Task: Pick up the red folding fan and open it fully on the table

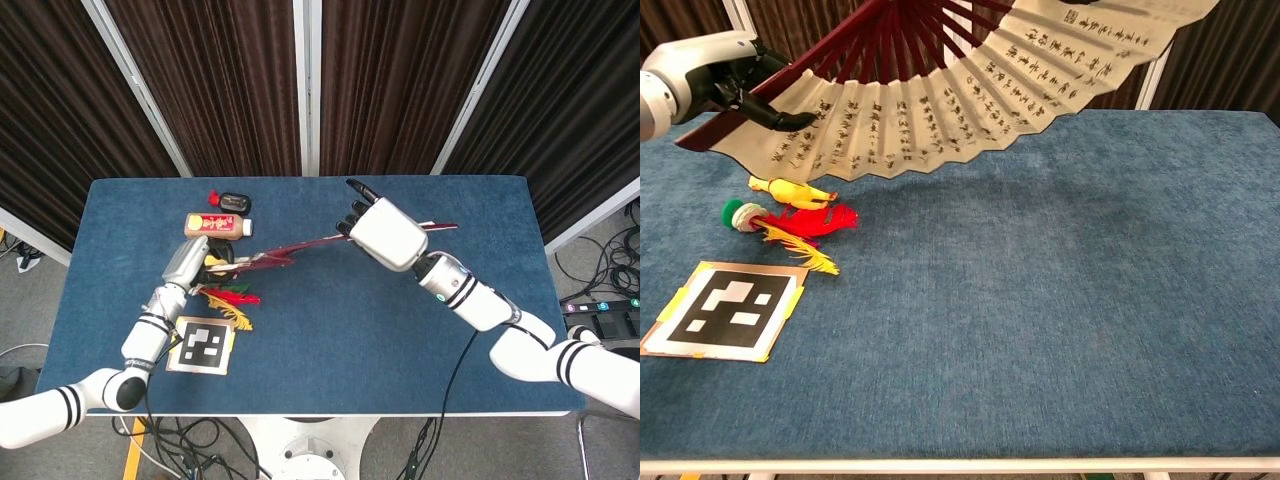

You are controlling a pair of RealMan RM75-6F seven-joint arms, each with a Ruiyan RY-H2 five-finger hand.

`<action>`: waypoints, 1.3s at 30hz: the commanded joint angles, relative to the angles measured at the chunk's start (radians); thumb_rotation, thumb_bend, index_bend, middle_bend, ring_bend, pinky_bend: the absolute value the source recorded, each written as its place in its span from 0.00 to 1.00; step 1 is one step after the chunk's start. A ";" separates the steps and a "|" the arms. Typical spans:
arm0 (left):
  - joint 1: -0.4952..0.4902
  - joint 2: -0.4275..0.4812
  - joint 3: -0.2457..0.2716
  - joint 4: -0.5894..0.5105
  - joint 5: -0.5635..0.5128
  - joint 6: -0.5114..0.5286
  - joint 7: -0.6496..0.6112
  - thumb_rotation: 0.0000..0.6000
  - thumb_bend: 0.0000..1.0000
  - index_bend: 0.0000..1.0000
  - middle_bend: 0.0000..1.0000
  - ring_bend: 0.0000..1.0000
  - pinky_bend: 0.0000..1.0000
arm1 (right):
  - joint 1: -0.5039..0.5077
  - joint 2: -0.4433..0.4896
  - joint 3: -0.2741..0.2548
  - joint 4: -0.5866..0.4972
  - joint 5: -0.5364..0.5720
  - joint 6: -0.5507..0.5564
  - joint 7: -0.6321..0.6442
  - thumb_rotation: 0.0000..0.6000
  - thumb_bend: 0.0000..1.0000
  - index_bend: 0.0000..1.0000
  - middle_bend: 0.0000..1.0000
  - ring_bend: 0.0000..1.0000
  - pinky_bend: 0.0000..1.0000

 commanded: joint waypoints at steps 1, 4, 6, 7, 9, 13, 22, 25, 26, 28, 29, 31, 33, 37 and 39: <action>-0.008 0.014 0.014 -0.002 -0.007 0.034 0.094 1.00 0.53 0.64 0.65 0.48 0.46 | -0.006 0.028 -0.014 -0.026 -0.017 -0.012 -0.035 1.00 0.75 1.00 0.84 0.46 0.12; -0.018 0.018 0.020 -0.003 -0.004 0.061 0.177 1.00 0.53 0.64 0.65 0.48 0.46 | -0.007 0.046 -0.022 -0.043 -0.030 -0.023 -0.075 1.00 0.76 1.00 0.84 0.46 0.12; -0.024 0.018 0.021 -0.003 -0.005 0.081 0.226 1.00 0.53 0.64 0.65 0.48 0.46 | -0.008 0.057 -0.024 -0.060 -0.034 -0.028 -0.095 1.00 0.76 1.00 0.84 0.46 0.12; -0.027 0.019 0.022 -0.003 -0.006 0.087 0.248 1.00 0.53 0.64 0.65 0.48 0.46 | -0.008 0.062 -0.025 -0.066 -0.036 -0.031 -0.106 1.00 0.76 1.00 0.84 0.46 0.12; -0.034 0.022 0.025 -0.002 -0.009 0.099 0.299 1.00 0.53 0.64 0.65 0.48 0.46 | -0.008 0.071 -0.025 -0.079 -0.041 -0.035 -0.130 1.00 0.76 1.00 0.84 0.46 0.12; -0.039 0.023 0.028 -0.015 -0.016 0.130 0.374 1.00 0.53 0.64 0.65 0.48 0.46 | -0.011 0.086 -0.024 -0.097 -0.050 -0.037 -0.169 1.00 0.76 1.00 0.84 0.46 0.12; -0.057 -0.043 0.036 0.007 -0.039 0.167 0.472 1.00 0.51 0.61 0.64 0.48 0.45 | -0.059 0.040 -0.057 -0.043 -0.088 0.018 -0.220 1.00 0.76 1.00 0.84 0.46 0.11; -0.063 -0.077 0.044 0.025 -0.043 0.186 0.517 1.00 0.49 0.59 0.63 0.48 0.45 | -0.081 0.004 -0.075 -0.006 -0.110 0.051 -0.243 1.00 0.75 1.00 0.84 0.46 0.09; -0.065 -0.092 0.046 0.035 -0.043 0.198 0.536 1.00 0.49 0.58 0.63 0.48 0.45 | -0.091 -0.012 -0.081 0.008 -0.115 0.064 -0.244 1.00 0.75 1.00 0.84 0.46 0.08; -0.067 -0.117 0.049 0.051 -0.040 0.218 0.559 1.00 0.44 0.56 0.62 0.48 0.45 | -0.106 -0.037 -0.089 0.033 -0.128 0.091 -0.250 1.00 0.75 1.00 0.84 0.46 0.07; -0.068 -0.131 0.051 0.061 -0.037 0.228 0.570 1.00 0.39 0.53 0.60 0.47 0.44 | -0.115 -0.052 -0.093 0.049 -0.132 0.104 -0.253 1.00 0.75 1.00 0.84 0.45 0.06; -0.070 -0.144 0.055 0.072 -0.033 0.229 0.581 1.00 0.28 0.44 0.53 0.46 0.41 | -0.127 -0.072 -0.099 0.072 -0.136 0.118 -0.258 1.00 0.75 1.00 0.84 0.45 0.05; -0.074 -0.148 0.058 0.073 -0.039 0.214 0.596 1.00 0.15 0.32 0.43 0.38 0.36 | -0.137 -0.090 -0.103 0.092 -0.142 0.130 -0.265 1.00 0.75 1.00 0.84 0.45 0.04; -0.080 -0.137 0.062 0.053 -0.058 0.189 0.628 1.00 0.02 0.14 0.22 0.18 0.29 | -0.151 -0.111 -0.111 0.118 -0.160 0.154 -0.285 1.00 0.75 1.00 0.84 0.44 0.03; -0.078 -0.133 0.069 0.043 -0.053 0.192 0.641 1.00 0.00 0.12 0.17 0.13 0.26 | -0.162 -0.117 -0.115 0.124 -0.167 0.169 -0.291 1.00 0.75 0.99 0.84 0.44 0.02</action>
